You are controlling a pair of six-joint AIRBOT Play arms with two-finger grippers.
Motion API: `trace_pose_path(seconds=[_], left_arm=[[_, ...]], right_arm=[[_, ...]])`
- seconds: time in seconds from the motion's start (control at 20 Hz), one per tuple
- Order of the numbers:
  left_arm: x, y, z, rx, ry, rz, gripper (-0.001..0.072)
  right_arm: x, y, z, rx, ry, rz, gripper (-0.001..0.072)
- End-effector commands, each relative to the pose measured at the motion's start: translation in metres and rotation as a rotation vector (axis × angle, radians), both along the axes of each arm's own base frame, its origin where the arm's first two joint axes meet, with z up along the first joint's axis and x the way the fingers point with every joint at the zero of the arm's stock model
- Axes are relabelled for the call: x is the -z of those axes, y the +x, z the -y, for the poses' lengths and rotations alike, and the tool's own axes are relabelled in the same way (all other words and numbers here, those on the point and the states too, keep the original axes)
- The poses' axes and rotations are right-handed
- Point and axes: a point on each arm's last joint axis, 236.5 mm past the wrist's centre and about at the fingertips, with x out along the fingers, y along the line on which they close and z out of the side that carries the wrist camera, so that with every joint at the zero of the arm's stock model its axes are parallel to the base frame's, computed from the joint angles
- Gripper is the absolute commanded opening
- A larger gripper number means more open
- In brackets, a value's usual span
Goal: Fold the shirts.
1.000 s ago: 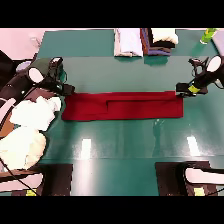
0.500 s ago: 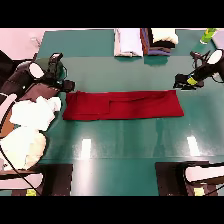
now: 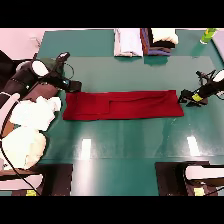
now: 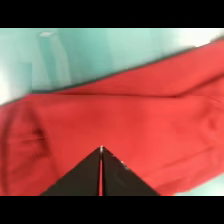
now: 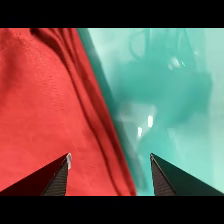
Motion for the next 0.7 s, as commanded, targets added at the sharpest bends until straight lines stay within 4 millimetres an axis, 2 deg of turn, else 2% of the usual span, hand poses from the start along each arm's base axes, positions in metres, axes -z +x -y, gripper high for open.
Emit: trace_pose_path(seconds=[0.0,0.15,0.2,0.3,0.35,0.4,0.45,0.65], left_arm=[[-0.005,-0.006,0.036,0.061,-0.019,0.037,0.0023],[-0.006,-0.015,0.059,0.100,-0.028,0.041,0.0022],[-0.006,-0.019,0.065,0.108,-0.031,0.038,0.0022],[-0.006,-0.023,0.077,0.127,-0.037,0.045,0.0022],[-0.004,-0.024,0.085,0.133,-0.041,0.045,0.0022],[-0.001,-0.026,0.092,0.135,-0.046,0.039,0.0022],[0.005,-0.028,0.101,0.144,-0.049,0.033,0.0022],[0.036,-0.033,0.141,0.196,-0.050,0.018,0.0021]], right_arm=[[0.012,0.003,-0.014,-0.019,0.021,0.021,0.0568],[0.024,0.003,-0.028,-0.040,0.050,-0.014,0.0567],[0.026,0.003,-0.032,-0.049,0.051,-0.019,0.0517],[0.025,0.004,-0.041,-0.089,0.045,-0.016,0.0373],[0.023,0.004,-0.044,-0.105,0.039,-0.012,0.0268],[0.020,0.004,-0.045,-0.110,0.037,-0.005,0.0114],[0.016,0.004,-0.046,-0.112,0.037,0.000,0.0031],[-0.016,0.002,-0.046,-0.120,0.023,0.057,0.0020]])
